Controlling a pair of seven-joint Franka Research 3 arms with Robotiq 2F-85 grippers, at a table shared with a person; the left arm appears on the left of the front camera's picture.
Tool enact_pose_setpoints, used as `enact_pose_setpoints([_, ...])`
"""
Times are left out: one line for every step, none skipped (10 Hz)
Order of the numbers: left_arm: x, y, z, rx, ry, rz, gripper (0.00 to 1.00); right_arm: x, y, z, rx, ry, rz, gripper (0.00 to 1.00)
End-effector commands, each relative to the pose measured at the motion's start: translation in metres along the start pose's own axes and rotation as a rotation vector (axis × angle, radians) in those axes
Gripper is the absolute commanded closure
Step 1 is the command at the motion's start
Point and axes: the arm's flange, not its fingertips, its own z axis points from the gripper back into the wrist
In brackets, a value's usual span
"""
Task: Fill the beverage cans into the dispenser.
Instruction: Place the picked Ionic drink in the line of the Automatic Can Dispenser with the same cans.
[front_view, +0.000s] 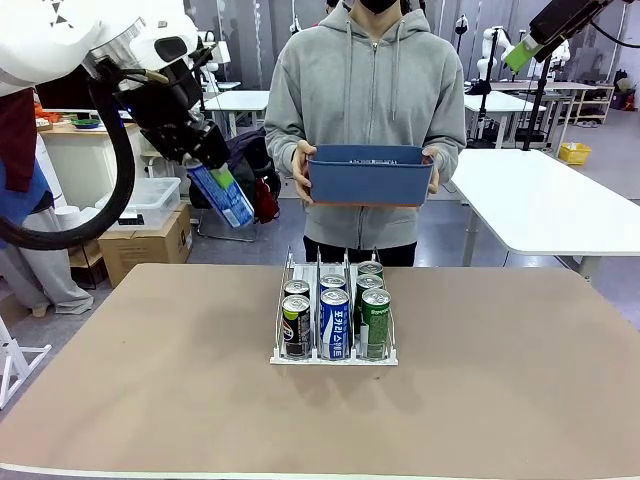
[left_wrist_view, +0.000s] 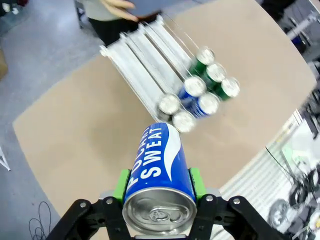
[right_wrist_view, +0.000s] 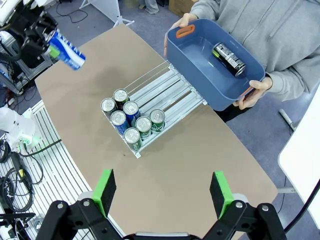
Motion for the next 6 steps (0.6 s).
enact_pose_setpoints([0.006,0.012,0.003,0.041,-0.039,0.026,0.42,-0.001,0.0,0.0,0.002,-0.001,0.0,0.0])
enact_pose_setpoints([0.006,0.012,0.003,0.041,-0.039,0.026,0.42,-0.001,0.0,0.0,0.002,-0.001,0.0,0.0])
enact_pose_setpoints([0.006,0.012,0.003,0.041,-0.039,0.026,0.42,-0.001,0.0,0.0,0.002,-0.001,0.0,0.0])
enact_pose_setpoints([0.006,0.012,0.003,0.041,-0.039,0.026,0.42,-0.001,0.0,0.0,0.002,-0.001,0.0,0.0])
enact_pose_setpoints([0.002,0.007,0.0,0.015,-0.013,0.011,0.42,-0.001,0.0,0.0,0.002,-0.001,0.0,0.0])
enact_pose_setpoints([0.008,0.022,-0.002,-0.002,-0.036,0.147,0.42,-0.001,0.0,0.0,0.002,-0.001,0.0,0.0])
